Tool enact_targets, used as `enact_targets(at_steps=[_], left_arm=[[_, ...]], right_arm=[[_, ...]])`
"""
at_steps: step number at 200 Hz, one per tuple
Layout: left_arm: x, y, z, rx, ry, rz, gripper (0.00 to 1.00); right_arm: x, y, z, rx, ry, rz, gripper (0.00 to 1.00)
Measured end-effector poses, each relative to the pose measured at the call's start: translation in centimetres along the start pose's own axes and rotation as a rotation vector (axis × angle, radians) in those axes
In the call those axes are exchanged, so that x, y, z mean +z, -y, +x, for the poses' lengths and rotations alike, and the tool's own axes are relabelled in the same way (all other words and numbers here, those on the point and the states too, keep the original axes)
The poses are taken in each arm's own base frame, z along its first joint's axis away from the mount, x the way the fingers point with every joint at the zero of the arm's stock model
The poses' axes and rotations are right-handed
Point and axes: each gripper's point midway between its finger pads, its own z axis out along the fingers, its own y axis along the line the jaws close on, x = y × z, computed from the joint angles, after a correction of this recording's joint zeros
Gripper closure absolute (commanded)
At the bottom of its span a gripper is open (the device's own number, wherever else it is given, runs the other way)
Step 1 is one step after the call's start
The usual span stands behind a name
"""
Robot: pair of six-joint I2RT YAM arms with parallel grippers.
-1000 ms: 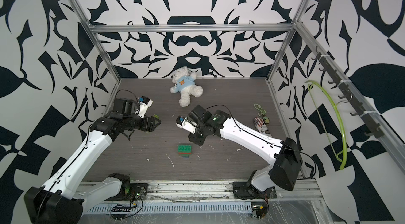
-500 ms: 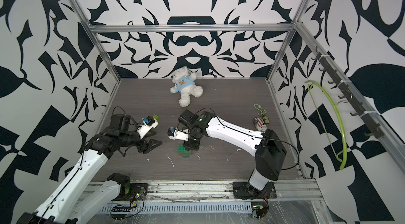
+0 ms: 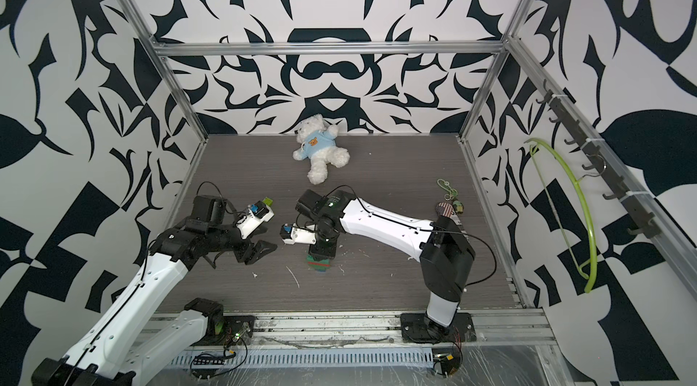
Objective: Assemble a carrot with lego
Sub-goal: Assemble the lego brick with the lego brick.
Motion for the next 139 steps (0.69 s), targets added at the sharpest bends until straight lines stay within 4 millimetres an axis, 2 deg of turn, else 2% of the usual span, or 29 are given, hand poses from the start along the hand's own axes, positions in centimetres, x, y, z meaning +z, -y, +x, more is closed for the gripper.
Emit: enact_targets(at_steps=[37, 139], left_arm=[[0.71, -0.52, 0.69, -0.021, -0.041, 0.0, 0.27], [0.57, -0.9, 0.66, -0.02, -0.04, -0.027, 0.27]], right_arm=[[-0.04, -0.13, 0.13, -0.001, -0.012, 0.001, 0.68], [0.04, 0.55, -0.23, 0.051, -0.059, 0.022, 0.68]])
